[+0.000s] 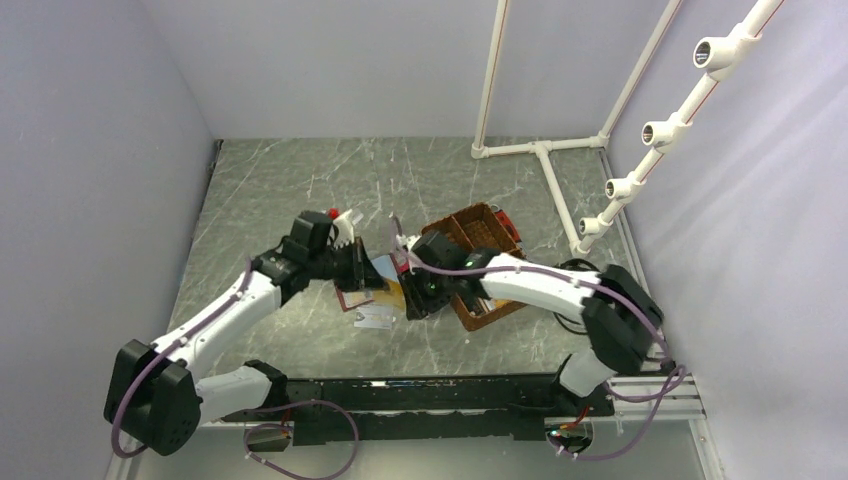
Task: Put the credit cards into the card holder
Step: Pick up the credit card from the center of the board, then insert the credit card into the card holder.
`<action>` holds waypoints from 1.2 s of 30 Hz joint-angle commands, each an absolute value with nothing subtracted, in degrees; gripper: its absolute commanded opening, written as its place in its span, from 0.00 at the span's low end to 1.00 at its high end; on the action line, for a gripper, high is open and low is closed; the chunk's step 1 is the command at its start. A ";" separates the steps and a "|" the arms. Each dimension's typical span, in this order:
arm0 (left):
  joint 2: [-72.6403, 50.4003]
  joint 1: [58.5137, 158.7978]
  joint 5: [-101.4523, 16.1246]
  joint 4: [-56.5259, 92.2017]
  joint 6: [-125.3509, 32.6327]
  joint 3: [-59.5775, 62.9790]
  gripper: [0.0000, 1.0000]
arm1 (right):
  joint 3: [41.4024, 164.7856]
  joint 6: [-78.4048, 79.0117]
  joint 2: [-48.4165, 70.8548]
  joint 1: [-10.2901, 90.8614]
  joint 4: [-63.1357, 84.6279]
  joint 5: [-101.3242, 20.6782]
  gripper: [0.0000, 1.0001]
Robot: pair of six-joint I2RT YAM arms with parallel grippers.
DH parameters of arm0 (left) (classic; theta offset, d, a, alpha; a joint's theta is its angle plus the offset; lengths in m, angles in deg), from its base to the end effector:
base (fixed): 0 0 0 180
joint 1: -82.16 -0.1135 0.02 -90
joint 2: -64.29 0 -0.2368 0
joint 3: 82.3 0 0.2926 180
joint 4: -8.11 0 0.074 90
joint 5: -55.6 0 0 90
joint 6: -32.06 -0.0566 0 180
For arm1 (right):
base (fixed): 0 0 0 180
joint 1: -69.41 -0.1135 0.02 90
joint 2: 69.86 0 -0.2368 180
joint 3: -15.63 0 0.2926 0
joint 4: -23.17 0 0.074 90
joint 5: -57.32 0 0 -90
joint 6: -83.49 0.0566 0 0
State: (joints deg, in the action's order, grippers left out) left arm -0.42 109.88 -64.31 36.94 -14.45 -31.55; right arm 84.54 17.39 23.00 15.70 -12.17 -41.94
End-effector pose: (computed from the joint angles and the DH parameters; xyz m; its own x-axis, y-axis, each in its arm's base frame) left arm 0.2463 -0.1613 0.1734 -0.9367 -0.1817 -0.2993 0.1137 0.6507 -0.7508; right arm 0.2090 0.3000 0.1196 -0.8072 -0.4237 -0.4109 -0.5656 0.7543 0.3334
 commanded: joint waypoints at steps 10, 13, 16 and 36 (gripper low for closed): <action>-0.23 109.23 -94.60 56.14 -41.91 -16.32 0.00 | 83.57 10.64 3.65 27.58 -3.23 -82.31 0.75; 0.30 109.23 -97.72 55.56 -42.80 -15.74 0.00 | 82.85 12.29 4.06 27.85 -0.92 -85.74 0.74; 0.61 109.23 -97.80 57.17 -44.61 -14.40 0.00 | 81.72 13.07 4.87 27.84 0.86 -89.75 0.68; -1.26 90.54 -73.64 63.26 -36.09 -14.57 0.73 | 86.78 17.80 17.52 27.58 -2.44 -65.48 0.00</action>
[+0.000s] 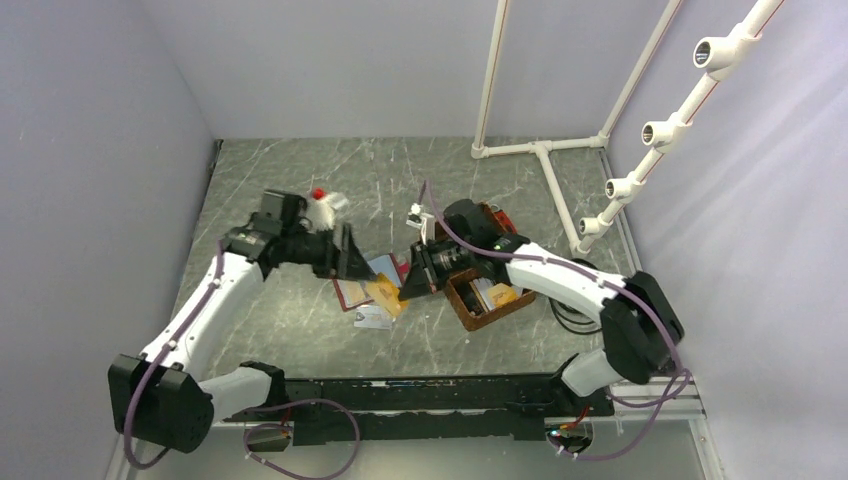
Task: Put the credit cards into the card holder
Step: Insert the credit card into the card holder.
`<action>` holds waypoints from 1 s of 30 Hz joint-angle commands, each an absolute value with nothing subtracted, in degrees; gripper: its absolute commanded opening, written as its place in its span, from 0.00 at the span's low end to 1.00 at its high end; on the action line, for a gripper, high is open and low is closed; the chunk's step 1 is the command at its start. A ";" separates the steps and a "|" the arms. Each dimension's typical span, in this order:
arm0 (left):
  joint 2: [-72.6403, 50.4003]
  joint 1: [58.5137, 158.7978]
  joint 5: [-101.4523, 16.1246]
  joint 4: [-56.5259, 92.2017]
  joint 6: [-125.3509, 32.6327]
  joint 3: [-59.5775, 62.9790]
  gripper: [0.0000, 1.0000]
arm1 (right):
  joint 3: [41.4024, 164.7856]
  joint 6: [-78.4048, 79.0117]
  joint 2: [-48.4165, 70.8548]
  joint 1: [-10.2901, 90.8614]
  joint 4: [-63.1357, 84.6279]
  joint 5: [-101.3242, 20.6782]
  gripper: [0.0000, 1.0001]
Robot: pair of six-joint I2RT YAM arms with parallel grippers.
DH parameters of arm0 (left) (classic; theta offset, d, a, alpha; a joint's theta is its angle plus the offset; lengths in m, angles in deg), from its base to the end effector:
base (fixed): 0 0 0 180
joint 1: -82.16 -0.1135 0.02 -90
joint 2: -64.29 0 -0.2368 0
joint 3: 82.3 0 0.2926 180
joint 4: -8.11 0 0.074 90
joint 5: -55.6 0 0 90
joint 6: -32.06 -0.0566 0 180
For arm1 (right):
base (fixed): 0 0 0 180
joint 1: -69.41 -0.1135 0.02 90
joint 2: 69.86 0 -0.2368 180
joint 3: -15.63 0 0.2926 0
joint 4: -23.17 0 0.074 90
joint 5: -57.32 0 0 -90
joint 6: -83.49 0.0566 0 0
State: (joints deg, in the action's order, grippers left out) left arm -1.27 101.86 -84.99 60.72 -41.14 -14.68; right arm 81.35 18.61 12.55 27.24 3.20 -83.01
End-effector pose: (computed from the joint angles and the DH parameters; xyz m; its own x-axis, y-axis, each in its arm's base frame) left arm 0.2529 -0.1370 0.2547 -0.8914 0.1243 -0.4358 0.4372 0.4890 -0.7548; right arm 0.2356 0.2722 0.1984 -0.7769 -0.3380 -0.5312 -0.6145 0.2232 0.7567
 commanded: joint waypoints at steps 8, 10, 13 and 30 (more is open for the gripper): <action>-8.05 82.35 -70.60 52.08 -27.37 -21.59 0.55 | 103.34 20.39 36.25 27.49 -8.84 -61.16 0.00; -11.78 82.41 -71.25 49.87 -27.80 -21.43 0.44 | 106.10 20.02 38.87 27.55 -10.46 -60.92 0.00; -16.52 82.51 -71.41 47.95 -29.45 -20.99 0.33 | 108.72 18.63 42.28 27.95 -12.13 -62.66 0.00; -31.63 90.55 -52.82 48.04 -25.18 -19.81 0.62 | 108.18 17.34 46.32 30.39 -9.30 -71.67 0.00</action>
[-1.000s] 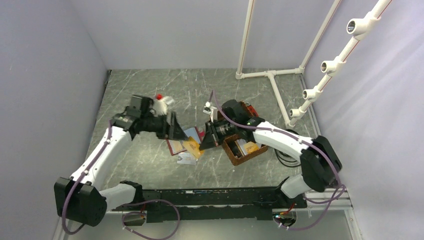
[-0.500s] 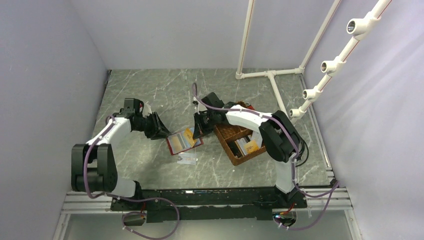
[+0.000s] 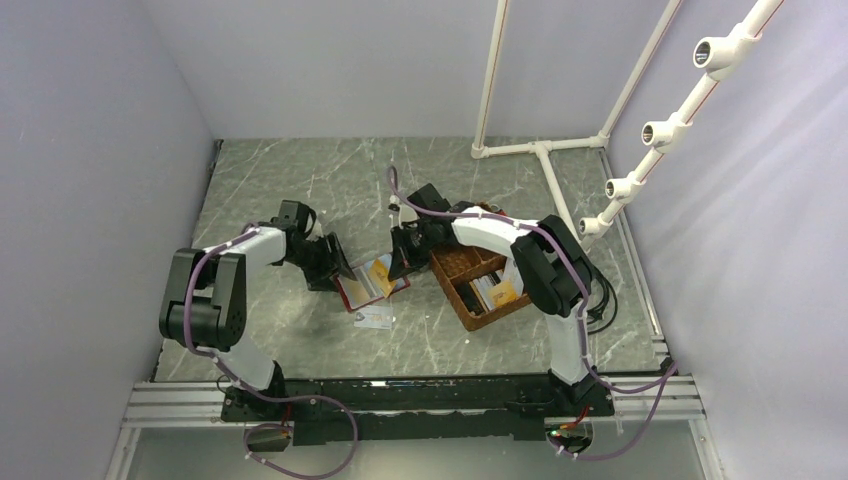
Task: Put the credit cards into the card holder
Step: Insert the credit card into the card holder.
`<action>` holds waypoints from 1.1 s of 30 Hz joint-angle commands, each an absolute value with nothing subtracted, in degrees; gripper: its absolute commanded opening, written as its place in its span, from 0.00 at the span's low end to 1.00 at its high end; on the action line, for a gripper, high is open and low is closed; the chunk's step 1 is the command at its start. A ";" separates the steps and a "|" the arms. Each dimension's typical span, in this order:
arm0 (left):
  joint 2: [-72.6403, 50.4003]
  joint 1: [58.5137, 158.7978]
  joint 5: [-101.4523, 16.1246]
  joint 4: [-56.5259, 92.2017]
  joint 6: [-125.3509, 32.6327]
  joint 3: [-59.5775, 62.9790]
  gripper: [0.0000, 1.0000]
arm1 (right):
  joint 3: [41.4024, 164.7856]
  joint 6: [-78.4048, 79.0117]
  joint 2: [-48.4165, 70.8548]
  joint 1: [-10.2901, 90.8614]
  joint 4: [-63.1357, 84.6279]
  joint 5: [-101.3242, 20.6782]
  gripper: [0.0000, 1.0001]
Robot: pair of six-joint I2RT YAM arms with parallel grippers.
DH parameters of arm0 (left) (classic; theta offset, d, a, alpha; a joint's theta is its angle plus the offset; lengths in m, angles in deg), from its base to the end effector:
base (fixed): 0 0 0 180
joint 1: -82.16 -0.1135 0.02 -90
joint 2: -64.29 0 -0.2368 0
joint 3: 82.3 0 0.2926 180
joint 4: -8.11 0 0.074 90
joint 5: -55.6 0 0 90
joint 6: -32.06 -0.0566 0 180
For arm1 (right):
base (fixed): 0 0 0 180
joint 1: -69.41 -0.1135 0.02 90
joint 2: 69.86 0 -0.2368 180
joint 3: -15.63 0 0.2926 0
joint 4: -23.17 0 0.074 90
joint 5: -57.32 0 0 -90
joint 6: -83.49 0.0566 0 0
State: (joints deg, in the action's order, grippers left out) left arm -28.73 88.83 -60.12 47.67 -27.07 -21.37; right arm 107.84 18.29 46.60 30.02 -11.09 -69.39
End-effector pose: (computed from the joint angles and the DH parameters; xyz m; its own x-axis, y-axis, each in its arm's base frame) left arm 0.3147 -0.0615 0.0759 -0.9325 -0.3564 -0.0589 -0.2774 0.8110 -0.5151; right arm 0.3299 0.3147 0.1035 -0.9129 -0.3145 -0.2604 -0.4044 0.6095 0.6818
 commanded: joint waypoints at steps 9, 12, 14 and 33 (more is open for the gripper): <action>-34.36 91.56 -46.28 49.30 -25.21 -21.27 0.36 | 108.20 16.34 44.97 30.82 -9.99 -73.25 0.00; -34.52 91.53 -45.66 49.32 -25.46 -21.51 0.33 | 107.36 16.32 45.10 31.09 -9.45 -73.62 0.00; -34.96 91.51 -45.65 49.28 -25.57 -21.56 0.32 | 107.33 16.18 45.45 31.17 -9.54 -73.81 0.00; -33.14 91.82 -47.93 47.57 -25.25 -21.78 0.30 | 108.13 16.25 49.47 31.71 -10.83 -76.09 0.00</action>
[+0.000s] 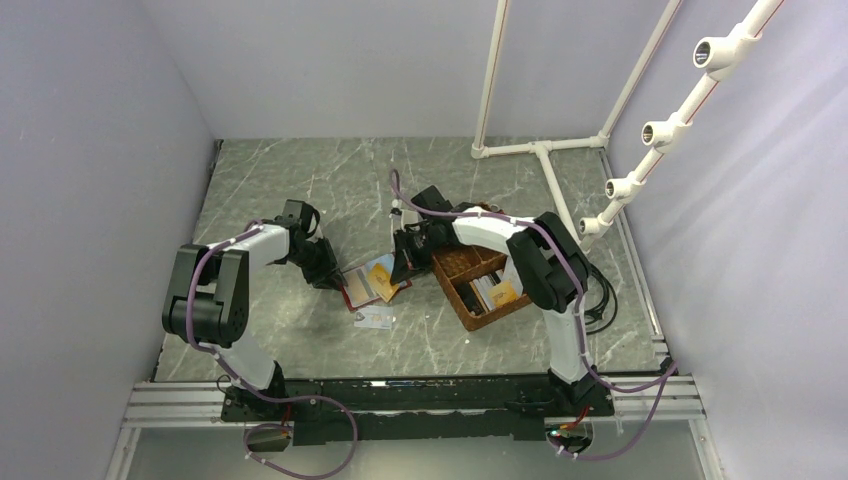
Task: Put the credit cards into the card holder
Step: Insert the credit card into the card holder.
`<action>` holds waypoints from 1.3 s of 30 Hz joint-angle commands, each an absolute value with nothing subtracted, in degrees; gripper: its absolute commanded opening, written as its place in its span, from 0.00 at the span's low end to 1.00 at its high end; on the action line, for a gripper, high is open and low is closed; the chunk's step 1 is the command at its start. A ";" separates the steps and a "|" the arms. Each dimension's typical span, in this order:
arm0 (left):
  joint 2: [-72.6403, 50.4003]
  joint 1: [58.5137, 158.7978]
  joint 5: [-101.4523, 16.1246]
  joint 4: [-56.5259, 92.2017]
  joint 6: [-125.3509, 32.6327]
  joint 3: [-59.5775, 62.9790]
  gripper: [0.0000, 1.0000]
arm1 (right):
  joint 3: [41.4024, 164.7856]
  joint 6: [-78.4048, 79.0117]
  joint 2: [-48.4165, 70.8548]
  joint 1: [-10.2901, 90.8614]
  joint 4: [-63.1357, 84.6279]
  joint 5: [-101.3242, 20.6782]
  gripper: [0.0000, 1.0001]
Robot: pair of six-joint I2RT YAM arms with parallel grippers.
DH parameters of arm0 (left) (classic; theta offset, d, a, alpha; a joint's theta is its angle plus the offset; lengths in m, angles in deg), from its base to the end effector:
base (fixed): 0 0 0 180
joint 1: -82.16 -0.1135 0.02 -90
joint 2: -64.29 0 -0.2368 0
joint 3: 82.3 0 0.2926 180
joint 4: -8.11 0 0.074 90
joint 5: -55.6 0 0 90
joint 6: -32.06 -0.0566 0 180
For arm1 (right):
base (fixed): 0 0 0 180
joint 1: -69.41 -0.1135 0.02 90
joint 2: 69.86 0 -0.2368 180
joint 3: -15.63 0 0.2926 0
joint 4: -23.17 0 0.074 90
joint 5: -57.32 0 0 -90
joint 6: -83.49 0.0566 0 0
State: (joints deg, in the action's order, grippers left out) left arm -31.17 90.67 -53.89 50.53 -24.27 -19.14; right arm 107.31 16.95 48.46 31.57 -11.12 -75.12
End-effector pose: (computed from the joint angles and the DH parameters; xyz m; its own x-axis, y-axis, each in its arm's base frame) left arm 0.3171 -0.0665 0.0700 -0.9195 -0.3909 -0.0409 -0.3405 0.8442 -0.4140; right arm 0.3320 0.3063 0.0896 -0.9165 -0.3399 -0.2109 -0.3780 0.5636 0.7345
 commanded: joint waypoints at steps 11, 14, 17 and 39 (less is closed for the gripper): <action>-31.25 92.62 -48.63 47.23 -25.16 -21.96 0.30 | 108.64 17.88 51.17 31.71 -8.11 -77.23 0.00; -31.44 93.53 -48.64 47.07 -25.16 -21.72 0.30 | 109.67 18.68 52.38 31.75 -6.21 -76.87 0.00; -31.84 94.35 -48.68 47.01 -25.04 -21.44 0.30 | 110.84 19.98 53.63 31.82 -4.32 -76.74 0.00; -30.70 95.17 -48.55 46.83 -23.94 -21.59 0.29 | 101.89 35.08 51.48 28.87 12.77 -67.70 0.00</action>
State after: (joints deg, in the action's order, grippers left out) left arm -29.67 93.88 -51.13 48.02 -24.20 -19.86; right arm 104.01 29.98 52.92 31.30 3.79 -74.07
